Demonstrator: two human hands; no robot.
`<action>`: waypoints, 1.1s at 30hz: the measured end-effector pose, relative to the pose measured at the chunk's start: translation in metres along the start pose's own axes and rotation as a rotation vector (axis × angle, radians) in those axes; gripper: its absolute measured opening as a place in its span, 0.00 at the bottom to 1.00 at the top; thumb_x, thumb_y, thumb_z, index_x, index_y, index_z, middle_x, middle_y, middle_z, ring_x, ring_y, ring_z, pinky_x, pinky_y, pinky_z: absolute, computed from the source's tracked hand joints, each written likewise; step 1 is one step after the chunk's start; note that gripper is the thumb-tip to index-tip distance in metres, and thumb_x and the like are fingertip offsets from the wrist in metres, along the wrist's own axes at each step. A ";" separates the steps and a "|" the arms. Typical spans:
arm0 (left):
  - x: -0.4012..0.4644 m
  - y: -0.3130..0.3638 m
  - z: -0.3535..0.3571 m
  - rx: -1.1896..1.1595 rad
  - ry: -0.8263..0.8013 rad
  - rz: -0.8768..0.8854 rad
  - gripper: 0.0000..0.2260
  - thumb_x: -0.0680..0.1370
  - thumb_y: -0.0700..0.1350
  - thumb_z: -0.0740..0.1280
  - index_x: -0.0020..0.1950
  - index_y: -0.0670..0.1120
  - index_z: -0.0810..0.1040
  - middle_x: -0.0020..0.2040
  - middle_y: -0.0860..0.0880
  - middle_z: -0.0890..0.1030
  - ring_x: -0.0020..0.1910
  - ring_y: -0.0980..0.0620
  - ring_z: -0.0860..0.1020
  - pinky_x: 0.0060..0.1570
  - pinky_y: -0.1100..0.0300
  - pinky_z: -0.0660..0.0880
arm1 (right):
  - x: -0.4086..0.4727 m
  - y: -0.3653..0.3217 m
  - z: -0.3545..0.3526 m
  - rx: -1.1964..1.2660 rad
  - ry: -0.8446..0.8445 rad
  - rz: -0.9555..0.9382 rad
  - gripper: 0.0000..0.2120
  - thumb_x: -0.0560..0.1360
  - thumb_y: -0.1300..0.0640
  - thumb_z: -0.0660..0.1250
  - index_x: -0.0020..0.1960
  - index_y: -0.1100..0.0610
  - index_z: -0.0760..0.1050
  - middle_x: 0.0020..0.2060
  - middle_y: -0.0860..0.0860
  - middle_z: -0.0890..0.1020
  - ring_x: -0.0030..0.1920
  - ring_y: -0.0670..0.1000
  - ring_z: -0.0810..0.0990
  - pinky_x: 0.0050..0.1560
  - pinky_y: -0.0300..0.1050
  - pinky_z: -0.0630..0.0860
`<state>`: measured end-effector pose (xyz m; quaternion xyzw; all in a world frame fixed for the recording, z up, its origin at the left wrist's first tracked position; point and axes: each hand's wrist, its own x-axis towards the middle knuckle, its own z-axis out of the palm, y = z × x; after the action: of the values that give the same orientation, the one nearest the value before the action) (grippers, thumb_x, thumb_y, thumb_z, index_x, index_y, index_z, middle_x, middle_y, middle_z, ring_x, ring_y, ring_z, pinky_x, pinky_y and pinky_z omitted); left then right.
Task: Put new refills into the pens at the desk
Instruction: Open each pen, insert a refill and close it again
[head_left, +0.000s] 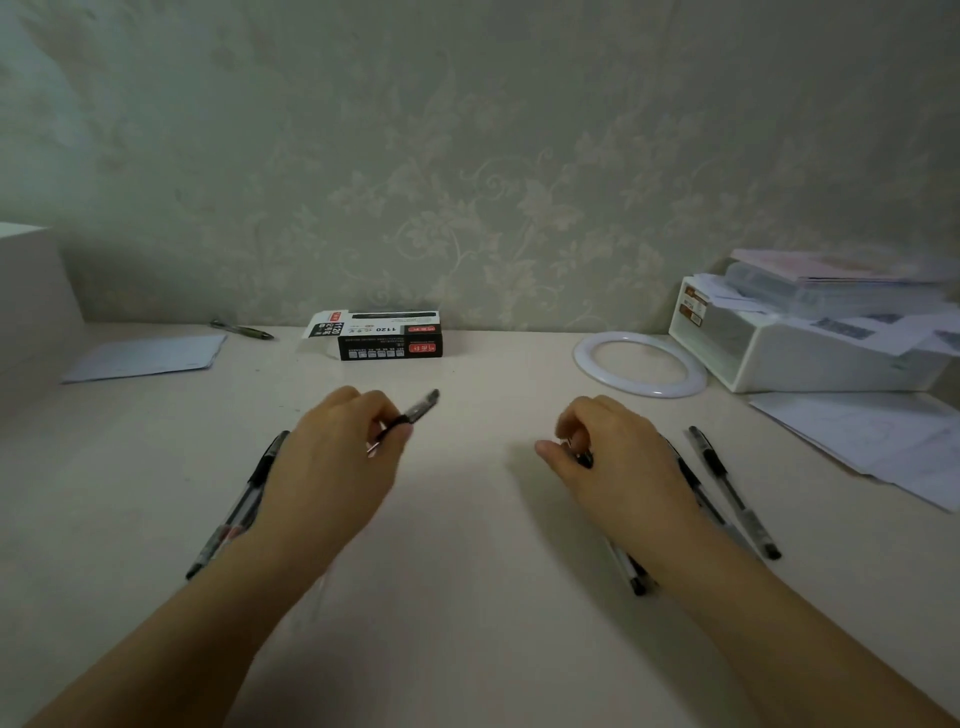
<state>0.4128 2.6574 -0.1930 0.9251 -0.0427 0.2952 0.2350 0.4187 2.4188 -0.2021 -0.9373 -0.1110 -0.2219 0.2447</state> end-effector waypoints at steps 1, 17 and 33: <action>0.001 -0.004 -0.001 0.040 0.002 -0.038 0.05 0.77 0.48 0.67 0.46 0.48 0.79 0.38 0.53 0.72 0.36 0.54 0.70 0.34 0.61 0.62 | 0.000 0.001 0.000 -0.040 -0.020 0.026 0.11 0.76 0.44 0.68 0.46 0.52 0.74 0.40 0.45 0.75 0.41 0.48 0.75 0.43 0.46 0.74; -0.005 -0.014 0.001 0.245 -0.227 -0.235 0.08 0.79 0.44 0.61 0.56 0.46 0.76 0.48 0.47 0.72 0.42 0.48 0.74 0.43 0.54 0.75 | -0.004 0.000 0.002 -0.155 -0.170 0.121 0.15 0.76 0.46 0.69 0.54 0.55 0.71 0.50 0.49 0.77 0.48 0.50 0.74 0.46 0.44 0.71; -0.005 -0.011 0.003 0.222 -0.158 -0.199 0.15 0.78 0.47 0.64 0.64 0.48 0.72 0.57 0.46 0.72 0.53 0.48 0.74 0.47 0.57 0.73 | -0.004 -0.005 -0.001 -0.182 -0.133 0.154 0.11 0.78 0.50 0.64 0.44 0.57 0.76 0.44 0.50 0.79 0.46 0.51 0.78 0.45 0.48 0.76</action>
<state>0.4124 2.6651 -0.2027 0.9654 0.0638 0.1995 0.1554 0.4129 2.4223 -0.2008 -0.9740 -0.0340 -0.1490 0.1673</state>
